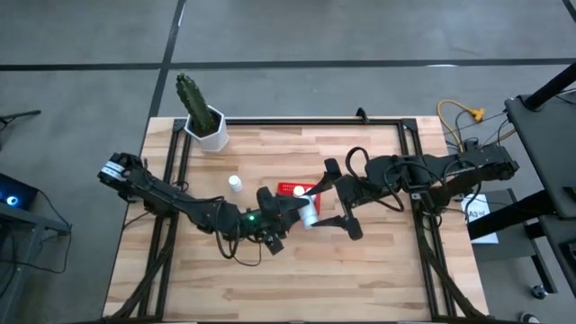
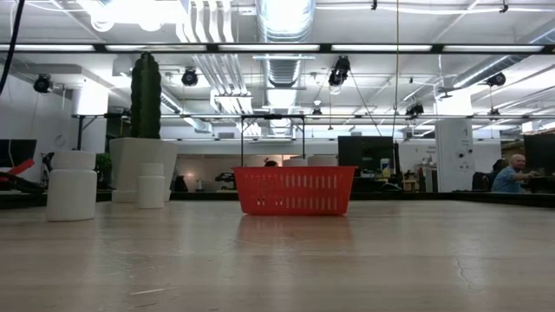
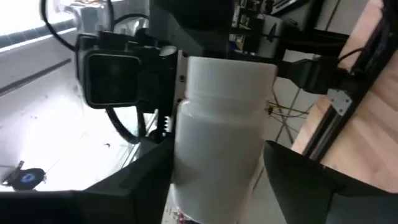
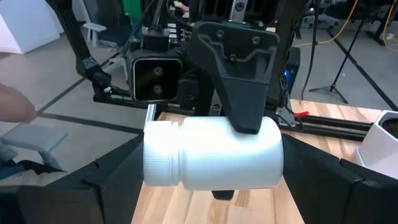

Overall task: Pick and place pill bottles into a basket
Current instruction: Put the white pill bottle into the red bin

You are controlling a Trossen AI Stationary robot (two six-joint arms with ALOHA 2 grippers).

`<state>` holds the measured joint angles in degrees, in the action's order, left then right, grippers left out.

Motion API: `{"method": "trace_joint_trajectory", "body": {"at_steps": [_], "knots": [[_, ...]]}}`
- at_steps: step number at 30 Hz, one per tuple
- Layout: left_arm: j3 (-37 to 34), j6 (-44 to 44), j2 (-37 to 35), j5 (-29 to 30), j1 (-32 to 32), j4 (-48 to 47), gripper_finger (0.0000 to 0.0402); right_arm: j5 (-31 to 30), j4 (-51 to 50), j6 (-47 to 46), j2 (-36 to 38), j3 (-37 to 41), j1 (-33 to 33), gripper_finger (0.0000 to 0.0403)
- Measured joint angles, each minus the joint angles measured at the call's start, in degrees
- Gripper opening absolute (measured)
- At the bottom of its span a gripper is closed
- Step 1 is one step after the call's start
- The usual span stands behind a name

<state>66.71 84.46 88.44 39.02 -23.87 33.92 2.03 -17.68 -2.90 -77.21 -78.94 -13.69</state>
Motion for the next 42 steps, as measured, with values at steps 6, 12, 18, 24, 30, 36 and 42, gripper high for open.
{"method": "trace_joint_trajectory", "body": {"at_steps": [6, 12, 18, 24, 30, 36, 42], "knots": [[-0.02, 0.59, -0.02, -0.89, -0.14, 0.61, 0.0167, 0.79, 0.1, -0.42, 0.07, 0.0, 0.02, 0.0315], [-0.01, 0.11, -0.02, -0.88, -0.15, 0.6, 0.0145, 0.91, 0.06, -0.72, 0.07, 0.0, 0.02, 0.0314], [-0.01, -0.01, -0.01, 0.69, -0.62, 0.62, 0.0145, 0.91, -0.14, -0.13, 0.39, 0.0, 0.04, 0.0334], [-0.35, -3.63, -0.09, 4.21, -1.33, 0.6, 0.0143, -1.81, -5.89, 2.3, 3.77, -1.74, -0.09, 0.0372], [-0.15, -11.36, -0.11, 8.78, -1.25, 0.12, 0.0142, -7.43, -9.89, 8.75, 5.25, -2.9, -1.45, 0.0377], [0.76, -16.62, -0.24, 18.35, -1.22, -0.54, 0.0142, -23.85, -15.83, 17.96, 2.04, -3.24, -4.82, 0.0378], [2.19, -21.01, -0.28, 24.7, -1.16, -11.19, 0.0142, -31.18, -15.08, 26.3, -1.39, -3.26, -6.89, 0.0379]]}}
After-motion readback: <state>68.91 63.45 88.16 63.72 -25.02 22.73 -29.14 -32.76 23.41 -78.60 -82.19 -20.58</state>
